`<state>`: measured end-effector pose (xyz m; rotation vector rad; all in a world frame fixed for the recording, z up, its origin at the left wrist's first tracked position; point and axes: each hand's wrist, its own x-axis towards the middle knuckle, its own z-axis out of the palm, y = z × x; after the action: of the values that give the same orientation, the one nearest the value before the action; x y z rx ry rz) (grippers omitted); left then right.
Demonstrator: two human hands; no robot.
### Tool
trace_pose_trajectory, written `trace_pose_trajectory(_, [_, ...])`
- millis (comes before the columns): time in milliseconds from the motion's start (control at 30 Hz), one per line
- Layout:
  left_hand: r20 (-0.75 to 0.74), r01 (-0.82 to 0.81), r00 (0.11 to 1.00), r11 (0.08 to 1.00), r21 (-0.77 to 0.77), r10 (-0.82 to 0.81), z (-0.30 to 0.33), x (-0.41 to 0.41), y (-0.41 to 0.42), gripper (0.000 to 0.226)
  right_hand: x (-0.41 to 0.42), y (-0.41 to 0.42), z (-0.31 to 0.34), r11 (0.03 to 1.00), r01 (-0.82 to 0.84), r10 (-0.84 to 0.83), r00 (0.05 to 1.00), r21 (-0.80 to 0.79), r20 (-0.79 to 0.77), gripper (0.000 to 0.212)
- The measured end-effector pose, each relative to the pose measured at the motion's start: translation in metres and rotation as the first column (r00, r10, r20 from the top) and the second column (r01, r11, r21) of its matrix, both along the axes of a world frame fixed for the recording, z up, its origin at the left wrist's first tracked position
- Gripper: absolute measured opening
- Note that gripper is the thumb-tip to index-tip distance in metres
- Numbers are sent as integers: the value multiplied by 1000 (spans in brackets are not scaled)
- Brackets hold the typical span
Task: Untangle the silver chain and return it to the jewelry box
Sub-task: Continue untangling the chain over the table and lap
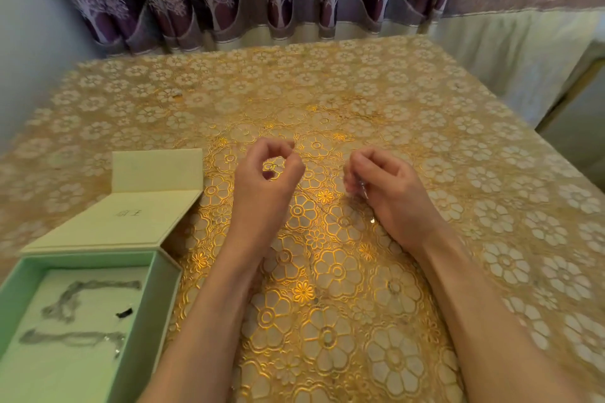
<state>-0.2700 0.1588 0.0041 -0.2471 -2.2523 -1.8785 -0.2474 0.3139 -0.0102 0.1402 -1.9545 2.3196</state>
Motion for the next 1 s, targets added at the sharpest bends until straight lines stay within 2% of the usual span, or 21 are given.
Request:
trace_pose_trajectory(67, [85,113,987,957,269,-140,5,3,5,12,-1,-1,0,999,21,-21,1000,30,-3,17])
trace_pose_trajectory(167, [108,146,971,886,441,-214,13,10,16,12,3,-2,5,994,13,-12,1000,108,-10,18])
trace_pose_trajectory(300, [115,29,991,939,344,-72,25,13,23,16,9,-5,14,983,3,-12,999,184,46,15])
trace_pose_trajectory(433, [101,56,991,960,276,-87,40,18,17,12,14,-7,27,977,21,-34,998,213,58,12])
trace_pose_trajectory(600, [127,122,977,933,339,-173,58,38,-1,9,33,-10,48,980,-190,184,979,67,81,16])
trace_pose_trajectory(733, [112,166,965,883,439,-236,80,59,-20,9,53,-20,68,949,-306,297,949,80,107,12])
trace_pose_trajectory(867, [83,211,956,854,476,-283,106,84,-42,10,79,-40,94,898,-434,424,898,75,120,6])
trace_pose_trajectory(1000, [71,270,938,844,463,-339,131,113,-64,11,106,-63,119,847,-532,528,841,1,116,15])
